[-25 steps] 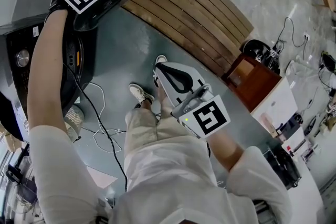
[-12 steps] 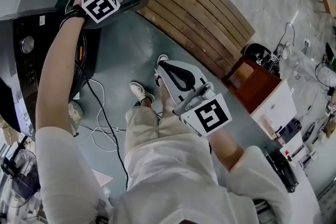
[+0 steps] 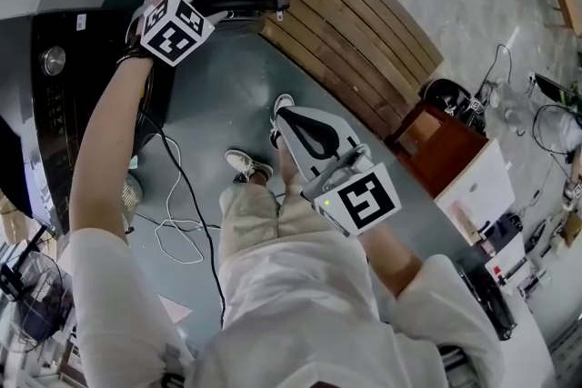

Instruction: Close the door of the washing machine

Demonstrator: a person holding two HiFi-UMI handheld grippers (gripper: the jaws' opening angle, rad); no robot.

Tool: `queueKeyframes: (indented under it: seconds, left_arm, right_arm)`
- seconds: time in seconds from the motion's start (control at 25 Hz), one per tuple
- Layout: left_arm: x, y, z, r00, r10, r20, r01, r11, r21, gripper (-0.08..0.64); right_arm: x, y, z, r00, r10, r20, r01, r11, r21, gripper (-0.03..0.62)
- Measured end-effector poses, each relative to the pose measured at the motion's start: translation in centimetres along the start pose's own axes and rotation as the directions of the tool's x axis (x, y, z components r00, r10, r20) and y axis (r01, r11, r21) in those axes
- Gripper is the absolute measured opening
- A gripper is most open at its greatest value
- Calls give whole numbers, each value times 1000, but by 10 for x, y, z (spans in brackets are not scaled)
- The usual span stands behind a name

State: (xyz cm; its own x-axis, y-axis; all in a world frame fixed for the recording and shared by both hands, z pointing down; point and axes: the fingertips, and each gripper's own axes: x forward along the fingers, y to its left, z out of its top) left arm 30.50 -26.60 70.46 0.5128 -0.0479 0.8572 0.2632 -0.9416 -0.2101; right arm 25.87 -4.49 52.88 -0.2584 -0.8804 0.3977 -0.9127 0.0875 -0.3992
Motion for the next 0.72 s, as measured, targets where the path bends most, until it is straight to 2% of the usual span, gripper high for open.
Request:
queueKeyframes:
  seconds: [0.28,0.48,0.72]
  left_arm:
    - [-30,-55,1,999,-34,27,36,998,-54,430]
    - [-46,-89,-30,999,-30,-29,29,999,-14,430]
    - [-60,-120,-44,1000,-12,-19,10,994,-107,431]
  right_arm:
    - [-10,21,-5,1000,24,1,-24,1000,-2,-5]
    - [-15,59,-5,999,49,21,-48,998,-39,-5]
    - [-31,97,-18,999,45,14,-45,999,-27,-5]
